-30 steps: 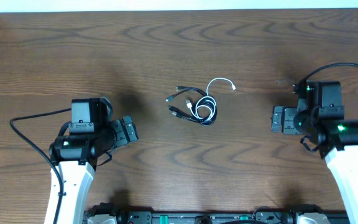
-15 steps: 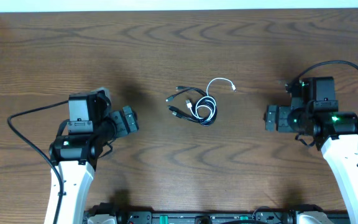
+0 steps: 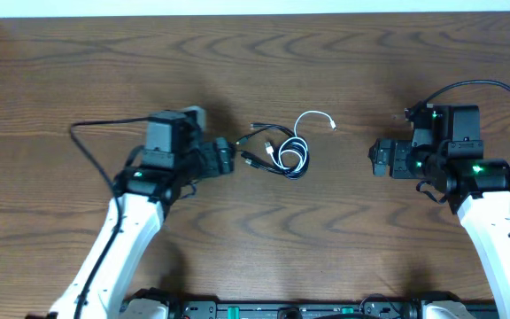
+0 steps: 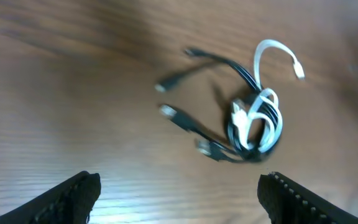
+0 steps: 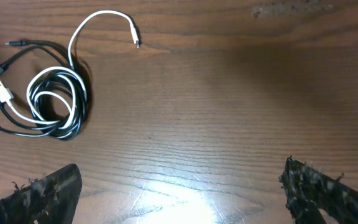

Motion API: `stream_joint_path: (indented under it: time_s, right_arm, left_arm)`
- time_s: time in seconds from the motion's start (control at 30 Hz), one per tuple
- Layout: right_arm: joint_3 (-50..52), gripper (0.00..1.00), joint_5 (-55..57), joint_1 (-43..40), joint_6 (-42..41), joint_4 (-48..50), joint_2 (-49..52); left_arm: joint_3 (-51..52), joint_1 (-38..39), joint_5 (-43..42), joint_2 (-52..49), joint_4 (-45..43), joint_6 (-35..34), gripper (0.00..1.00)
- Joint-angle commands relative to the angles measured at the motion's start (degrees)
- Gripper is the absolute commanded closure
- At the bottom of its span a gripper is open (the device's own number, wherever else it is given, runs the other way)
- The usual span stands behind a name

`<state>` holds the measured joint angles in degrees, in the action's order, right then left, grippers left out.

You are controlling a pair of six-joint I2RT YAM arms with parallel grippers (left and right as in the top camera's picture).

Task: Untangle cables
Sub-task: 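Grasp the black and white cable bundle with the left gripper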

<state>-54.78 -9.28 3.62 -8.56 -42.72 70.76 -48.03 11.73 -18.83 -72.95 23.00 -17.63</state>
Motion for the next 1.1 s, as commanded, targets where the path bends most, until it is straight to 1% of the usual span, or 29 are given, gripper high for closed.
stream_joint_path:
  time_s: [0.0, 0.13, 0.2, 0.3, 0.4, 0.5, 0.53, 0.7, 0.77, 0.93, 1.07]
  right_arm:
    - [-1.2, 0.01, -0.6, 0.6, -0.9, 0.0, -0.3]
    - [-1.2, 0.01, -0.6, 0.6, -0.9, 0.0, -0.3]
    - [-1.2, 0.01, -0.6, 0.6, -0.9, 0.0, -0.3]
    - [-1.2, 0.01, -0.6, 0.6, -0.9, 0.0, -0.3]
    - [-1.2, 0.01, -0.6, 0.6, -0.9, -0.2, -0.3]
    - [-1.2, 0.01, -0.5, 0.6, -0.9, -0.2, -0.3]
    - [-1.2, 0.01, -0.5, 0.6, -0.9, -0.2, -0.3]
    - [-1.2, 0.01, -0.5, 0.6, -0.9, -0.5, -0.3]
    - [-1.2, 0.01, -0.5, 0.6, -0.9, -0.5, -0.3]
    - [-1.2, 0.01, -0.6, 0.6, -0.9, -0.6, -0.3]
    - [-1.2, 0.01, -0.5, 0.6, -0.9, -0.6, -0.3]
  left_arm:
    - [-6.1, 3.5, -1.3, -3.5, 1.5, 0.0, 0.14]
    - [-13.2, 6.1, -1.3, -7.9, 5.2, 1.9, 0.17]
    - [-15.4, 7.7, -1.3, -9.7, 5.6, 2.6, 0.18]
    - [-15.8, 10.8, -1.3, -11.6, 3.8, 2.6, 0.19]
    - [-15.8, 14.4, -1.3, -14.0, 3.1, 2.6, 0.26]
    - [-15.8, 17.8, -1.2, -17.7, 2.3, 2.6, 0.3]
    - [-15.8, 18.2, -1.1, -18.4, 2.1, 2.6, 0.3]
    - [-15.8, 21.0, -1.1, -24.5, -2.0, 2.5, 0.31]
    - [-15.8, 21.9, -1.1, -26.3, -4.2, 2.5, 0.34]
    - [-15.8, 23.7, -1.1, -29.8, -9.2, 2.5, 0.35]
    - [-15.8, 24.9, -1.1, -32.4, -11.2, 2.5, 0.38]
